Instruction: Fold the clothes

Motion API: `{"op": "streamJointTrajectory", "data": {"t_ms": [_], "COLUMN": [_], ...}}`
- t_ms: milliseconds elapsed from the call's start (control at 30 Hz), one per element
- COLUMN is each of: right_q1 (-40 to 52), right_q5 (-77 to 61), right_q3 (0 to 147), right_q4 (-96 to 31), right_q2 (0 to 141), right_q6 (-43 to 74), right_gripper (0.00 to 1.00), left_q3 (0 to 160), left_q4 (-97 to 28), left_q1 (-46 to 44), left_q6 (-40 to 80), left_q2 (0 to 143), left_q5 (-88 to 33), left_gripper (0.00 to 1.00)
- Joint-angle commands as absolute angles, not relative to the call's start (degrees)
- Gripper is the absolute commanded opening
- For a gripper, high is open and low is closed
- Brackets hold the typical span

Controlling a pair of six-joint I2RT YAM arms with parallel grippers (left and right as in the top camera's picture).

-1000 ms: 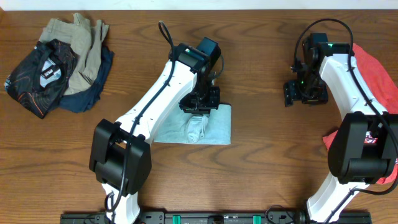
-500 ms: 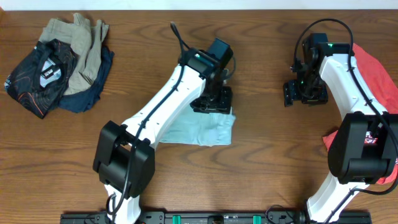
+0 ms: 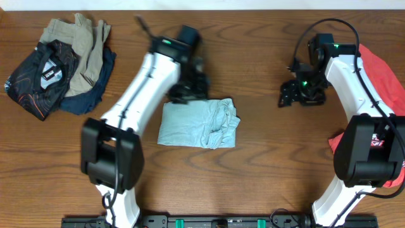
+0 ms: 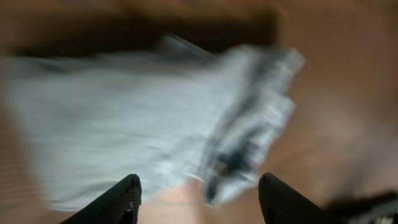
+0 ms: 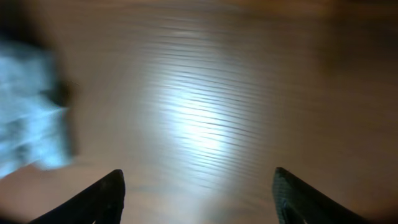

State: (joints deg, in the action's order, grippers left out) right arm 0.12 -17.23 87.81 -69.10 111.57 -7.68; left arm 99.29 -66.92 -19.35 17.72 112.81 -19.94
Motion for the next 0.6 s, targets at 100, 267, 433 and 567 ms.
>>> {"op": "streamJointTrajectory", "data": {"t_ms": [100, 267, 433, 567], "right_q1": [5.41, 13.54, 21.85, 26.87], "right_q5": [-45.08, -46.57, -46.54, -45.89], "right_q3": [88.84, 88.82, 88.82, 88.77], "right_q4": [-67.44, -62.19, -57.60, -56.88], "right_q2": [110.74, 110.74, 110.74, 110.76], "right_q6": [-20.75, -20.88, -20.84, -20.86], "right_gripper": [0.70, 0.68, 0.68, 0.68], "left_q3": [98.56, 98.50, 98.45, 98.43], "left_q4": [-63.00, -59.13, -57.23, -57.30], "left_q1": [-10.17, -7.77, -8.14, -8.58], "left_q6": [16.75, 16.51, 16.10, 16.10], "left_q2": [111.70, 112.49, 115.11, 118.61], "left_q5": [-17.30, -17.28, -17.28, -17.30], "left_gripper": [0.66, 0.66, 0.66, 0.65]}}
